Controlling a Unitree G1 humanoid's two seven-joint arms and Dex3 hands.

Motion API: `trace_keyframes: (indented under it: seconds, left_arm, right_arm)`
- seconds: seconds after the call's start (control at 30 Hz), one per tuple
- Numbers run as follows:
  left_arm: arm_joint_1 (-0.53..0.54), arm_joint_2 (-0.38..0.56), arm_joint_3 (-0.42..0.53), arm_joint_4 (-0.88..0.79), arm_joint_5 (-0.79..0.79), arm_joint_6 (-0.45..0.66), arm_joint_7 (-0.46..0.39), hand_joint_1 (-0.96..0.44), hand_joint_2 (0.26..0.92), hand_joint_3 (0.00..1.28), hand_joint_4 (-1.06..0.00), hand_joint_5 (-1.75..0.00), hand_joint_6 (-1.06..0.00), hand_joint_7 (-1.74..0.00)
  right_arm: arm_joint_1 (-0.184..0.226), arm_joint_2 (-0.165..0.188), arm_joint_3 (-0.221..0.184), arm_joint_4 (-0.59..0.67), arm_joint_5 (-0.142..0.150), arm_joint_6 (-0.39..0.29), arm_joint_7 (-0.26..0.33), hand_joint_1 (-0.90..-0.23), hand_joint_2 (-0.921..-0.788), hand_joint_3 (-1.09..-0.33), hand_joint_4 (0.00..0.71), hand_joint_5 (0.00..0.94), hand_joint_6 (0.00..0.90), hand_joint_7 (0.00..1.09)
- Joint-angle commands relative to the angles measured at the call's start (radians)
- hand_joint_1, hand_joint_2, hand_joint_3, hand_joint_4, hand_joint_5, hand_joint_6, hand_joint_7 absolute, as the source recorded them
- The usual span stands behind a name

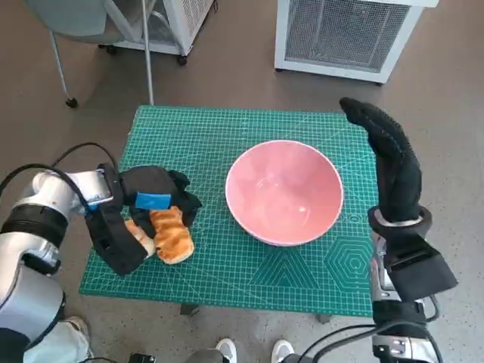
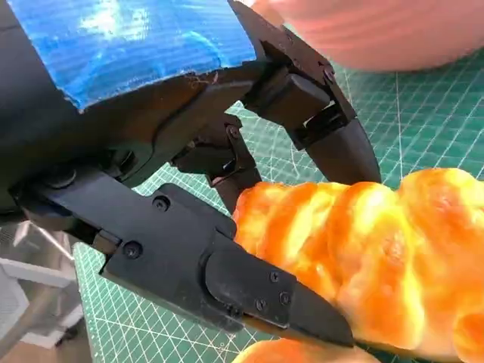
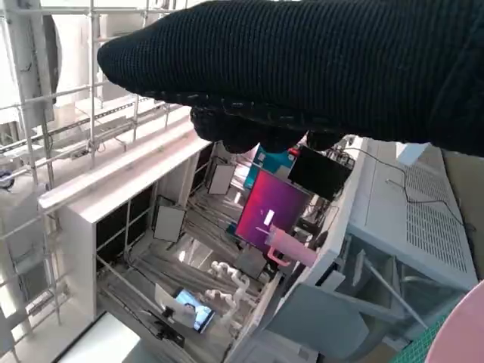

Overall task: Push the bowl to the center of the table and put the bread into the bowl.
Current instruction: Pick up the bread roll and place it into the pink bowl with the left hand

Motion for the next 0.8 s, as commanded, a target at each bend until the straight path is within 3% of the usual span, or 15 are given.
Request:
trace_keyframes:
  seconds: [0.03,0.2,0.43,0.8]
  left_arm:
    - [-0.027,0.035,0.054,-0.006,-0.065,-0.047,-0.05,-0.02,0.905,0.09,-0.7,-1.13,-0.66,-1.19]
    - [-0.031,0.052,0.122,-0.014,-0.15,-0.092,-0.133,0.0,0.917,0.03,-0.72,-1.04,-0.7,-1.19]
    - [-0.028,0.075,0.228,-0.05,-0.286,-0.134,-0.265,0.0,0.918,0.02,-0.73,-1.11,-0.7,-1.1]
    - [-0.026,0.097,0.365,-0.114,-0.43,-0.178,-0.369,0.0,0.921,0.05,-0.69,-1.08,-0.68,-1.19]
  right_arm:
    - [0.006,0.001,0.006,0.013,0.013,0.004,0.013,-0.68,-0.921,-0.828,0.265,0.008,-0.001,0.65]
    - [0.005,0.002,0.006,0.014,0.011,0.004,0.011,-0.681,-0.921,-0.828,0.265,0.008,-0.001,0.65]
    - [0.008,-0.001,0.004,0.012,0.013,0.001,0.012,-0.681,-0.921,-0.828,0.265,0.008,-0.001,0.64]
    - [0.01,0.001,0.003,0.007,0.005,0.006,0.005,-0.681,-0.921,-0.829,0.265,0.007,-0.001,0.64]
